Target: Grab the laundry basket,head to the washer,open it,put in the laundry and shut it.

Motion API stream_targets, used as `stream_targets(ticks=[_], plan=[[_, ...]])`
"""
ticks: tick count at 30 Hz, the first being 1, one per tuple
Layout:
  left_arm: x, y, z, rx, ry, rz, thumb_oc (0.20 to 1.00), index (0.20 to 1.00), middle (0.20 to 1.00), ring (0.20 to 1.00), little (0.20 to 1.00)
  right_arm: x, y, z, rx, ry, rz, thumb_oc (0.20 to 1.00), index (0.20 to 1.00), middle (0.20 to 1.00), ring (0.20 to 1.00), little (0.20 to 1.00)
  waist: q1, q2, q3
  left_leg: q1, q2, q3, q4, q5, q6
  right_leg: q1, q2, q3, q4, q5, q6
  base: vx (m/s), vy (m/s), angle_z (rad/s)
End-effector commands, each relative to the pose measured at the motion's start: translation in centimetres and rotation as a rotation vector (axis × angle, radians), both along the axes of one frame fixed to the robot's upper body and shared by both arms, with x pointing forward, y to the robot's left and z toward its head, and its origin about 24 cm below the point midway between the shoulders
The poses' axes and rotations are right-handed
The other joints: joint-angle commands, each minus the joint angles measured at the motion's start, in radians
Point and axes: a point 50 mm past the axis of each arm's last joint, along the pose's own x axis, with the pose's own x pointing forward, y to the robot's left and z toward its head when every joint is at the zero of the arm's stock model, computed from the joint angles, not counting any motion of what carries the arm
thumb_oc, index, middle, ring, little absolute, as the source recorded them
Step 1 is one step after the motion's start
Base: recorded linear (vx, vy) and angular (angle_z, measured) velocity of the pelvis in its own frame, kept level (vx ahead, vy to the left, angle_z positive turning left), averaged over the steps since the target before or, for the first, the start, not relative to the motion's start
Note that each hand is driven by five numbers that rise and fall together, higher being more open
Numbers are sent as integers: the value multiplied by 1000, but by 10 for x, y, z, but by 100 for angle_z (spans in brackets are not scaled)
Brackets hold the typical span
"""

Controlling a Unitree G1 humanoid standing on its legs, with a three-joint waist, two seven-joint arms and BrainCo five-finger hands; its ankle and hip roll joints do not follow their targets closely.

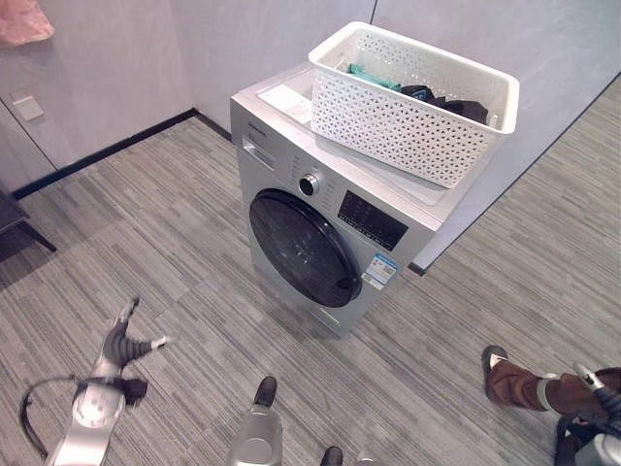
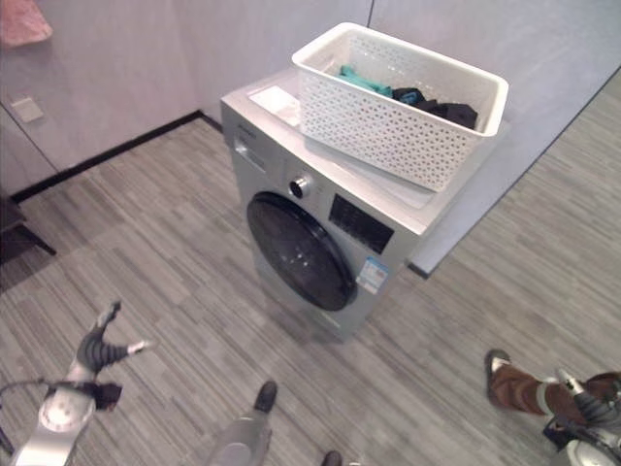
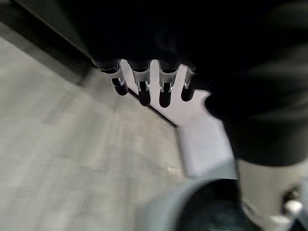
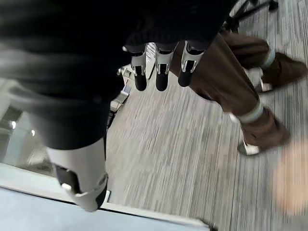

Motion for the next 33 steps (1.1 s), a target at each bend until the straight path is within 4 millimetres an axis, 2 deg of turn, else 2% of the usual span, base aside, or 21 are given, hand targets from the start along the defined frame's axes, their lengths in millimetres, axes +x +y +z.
stream_targets(ticks=[1,2,4,7,10,11,12,16,17,22,33], plan=[[-12,4,-14,65,80,-11,1000,1000,1000,1000,1000,-27,-12,7,-20,-26,-8,1000,1000,1000,1000,1000,-32,21,-114,-87,128,27,-51,55,-48,-48,-21,74,119,-144,-1,-18,44,2],[-29,3,-36,31,166,62,1000,1000,1000,1000,1000,-33,4,-14,73,24,26,1000,1000,1000,1000,1000,-43,19,-113,-85,133,35,-52,56,-51,-50,-22,80,121,-146,-2,-26,37,-3],[-49,-4,-64,-30,280,147,1000,1000,1000,1000,1000,-37,28,-39,185,111,98,1000,1000,1000,1000,1000,-54,17,-110,-85,140,46,-54,62,-49,-56,-24,87,121,-143,-1,-33,41,-3],[-80,-23,-100,-107,478,248,1000,1000,1000,1000,1000,-37,56,-68,316,196,152,1000,1000,1000,1000,1000,-71,21,-110,-81,150,68,-54,68,-43,-68,-29,98,125,-140,0,-29,53,-11],[-93,-36,-114,-121,574,269,1000,1000,1000,1000,1000,-42,73,-87,375,324,202,1000,1000,1000,1000,1000,-81,29,-118,-82,155,79,-56,73,-39,-76,-32,106,122,-133,2,-3,55,-13],[-90,-43,-117,-124,589,248,1000,1000,1000,1000,1000,-47,82,-97,362,458,290,1000,1000,1000,1000,1000,-83,31,-119,-79,156,83,-59,74,-38,-78,-35,111,122,-132,3,0,41,-17],[-90,-43,-117,-124,588,248,1000,1000,1000,1000,1000,-47,82,-97,362,458,290,1000,1000,1000,1000,1000,-83,32,-120,-80,157,83,-60,74,-38,-79,-35,110,122,-132,3,12,27,-13],[-80,-49,-117,-48,617,96,1000,1000,1000,1000,1000,-63,96,-109,354,637,418,1000,1000,1000,1000,1000,-82,38,-119,-78,155,85,-58,79,-39,-76,-40,110,122,-130,4,0,0,0],[2,-68,-99,-193,352,134,1000,1000,1000,1000,1000,-28,121,-121,193,899,816,1000,1000,1000,1000,1000,-122,-27,-36,-66,180,378,-2,-29,-30,-178,-153,141,-6,12,85,27,0,-4],[-12,-71,-108,-203,411,147,1000,1000,1000,1000,1000,-31,116,-122,186,919,789,1000,1000,1000,1000,1000,-129,-13,-53,-52,176,374,-28,-24,-30,-173,-156,138,-12,11,87,25,11,4],[-7,-77,-107,-192,409,92,1000,1000,1000,1000,1000,-33,119,-124,204,925,765,1000,1000,1000,1000,1000,-136,0,-63,-29,166,371,-66,-16,-26,-173,-161,129,-9,14,93,18,12,15]])
